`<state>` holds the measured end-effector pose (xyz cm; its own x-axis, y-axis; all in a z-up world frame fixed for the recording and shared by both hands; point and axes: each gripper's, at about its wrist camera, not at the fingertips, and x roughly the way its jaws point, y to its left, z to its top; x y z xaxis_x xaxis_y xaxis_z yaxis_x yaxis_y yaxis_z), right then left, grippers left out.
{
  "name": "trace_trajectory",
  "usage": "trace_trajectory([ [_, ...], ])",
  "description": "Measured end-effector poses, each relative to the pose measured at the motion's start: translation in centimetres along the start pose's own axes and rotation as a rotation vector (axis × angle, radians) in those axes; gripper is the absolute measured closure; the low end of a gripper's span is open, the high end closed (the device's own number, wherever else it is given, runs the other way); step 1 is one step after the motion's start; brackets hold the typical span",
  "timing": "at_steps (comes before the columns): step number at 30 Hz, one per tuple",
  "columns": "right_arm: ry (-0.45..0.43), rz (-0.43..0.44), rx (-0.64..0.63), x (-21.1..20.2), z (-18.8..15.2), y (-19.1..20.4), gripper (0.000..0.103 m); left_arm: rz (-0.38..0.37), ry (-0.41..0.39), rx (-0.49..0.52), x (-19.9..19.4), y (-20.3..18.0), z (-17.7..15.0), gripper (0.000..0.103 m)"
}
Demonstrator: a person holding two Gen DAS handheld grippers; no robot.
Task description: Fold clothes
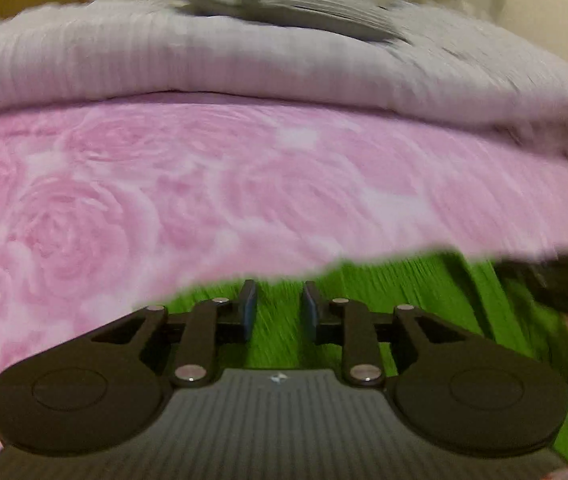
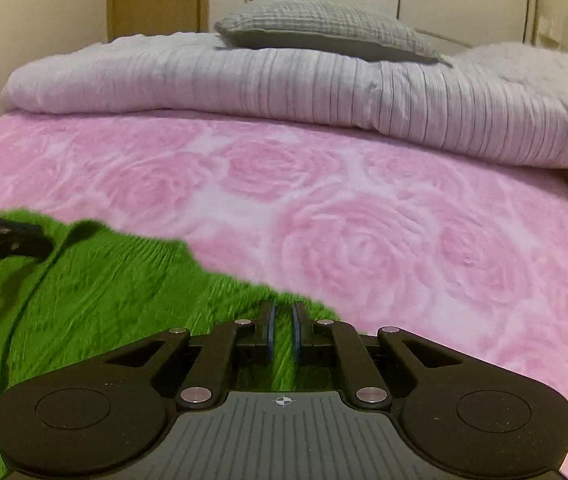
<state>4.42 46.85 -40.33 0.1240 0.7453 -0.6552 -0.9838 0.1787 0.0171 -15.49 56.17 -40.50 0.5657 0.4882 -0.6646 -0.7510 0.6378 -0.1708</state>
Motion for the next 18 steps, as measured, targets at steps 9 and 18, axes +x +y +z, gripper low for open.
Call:
trace_trajectory([
  [9, 0.139, 0.106, 0.025, -9.0, -2.9, 0.9, 0.096, -0.113, 0.041, 0.132, -10.2, 1.0, -4.6, 0.079],
  [18, 0.136, 0.090, 0.230, -13.7, -9.0, -1.7, 0.096, 0.018, 0.035, 0.022, -12.7, 5.4, -6.0, 0.094],
])
